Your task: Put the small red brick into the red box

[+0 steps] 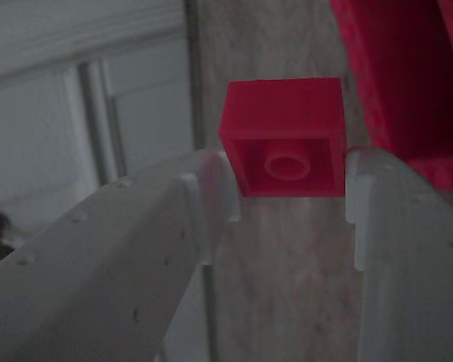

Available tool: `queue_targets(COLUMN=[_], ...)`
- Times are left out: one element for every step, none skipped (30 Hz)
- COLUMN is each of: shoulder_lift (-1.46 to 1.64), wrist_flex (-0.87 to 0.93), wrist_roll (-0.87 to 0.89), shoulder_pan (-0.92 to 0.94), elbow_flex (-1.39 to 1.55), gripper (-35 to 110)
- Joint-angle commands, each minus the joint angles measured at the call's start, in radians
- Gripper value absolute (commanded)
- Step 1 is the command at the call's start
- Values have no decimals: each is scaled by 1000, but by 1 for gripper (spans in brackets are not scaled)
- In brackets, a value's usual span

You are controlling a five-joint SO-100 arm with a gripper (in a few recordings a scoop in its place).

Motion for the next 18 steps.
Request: queue_targets(shoulder_lift=[-11,-20,-28,-31,-34,-40,-48,-54,-60,-64,-67,-71,-72,-74,-77,-80,-84,-86], wrist_flex=[-54,-58,-60,-60,-66,-74,-81,-89,-97,-101,-103,-104,-104,-106,-107,-114,-121,-126], wrist_roll=[-25,-25,-25,-20,-17,-17,-17,-15,-14,-9,-3,-3,-6,-11,-17,-21,-23,-20], shoulder_pan=[14,15,18,20,23,25,25,25,23,23,23,23,23,23,23,23,23,21], elbow_flex=[-120,-123,-124,-126,-126,-126,-126,-126,-126,-126,-126,-126,-126,-126,-126,-126,-126,-126], gripper=[0,0,0,0,0,0,0,0,1,2,4,5,5,5,5,6,6,6])
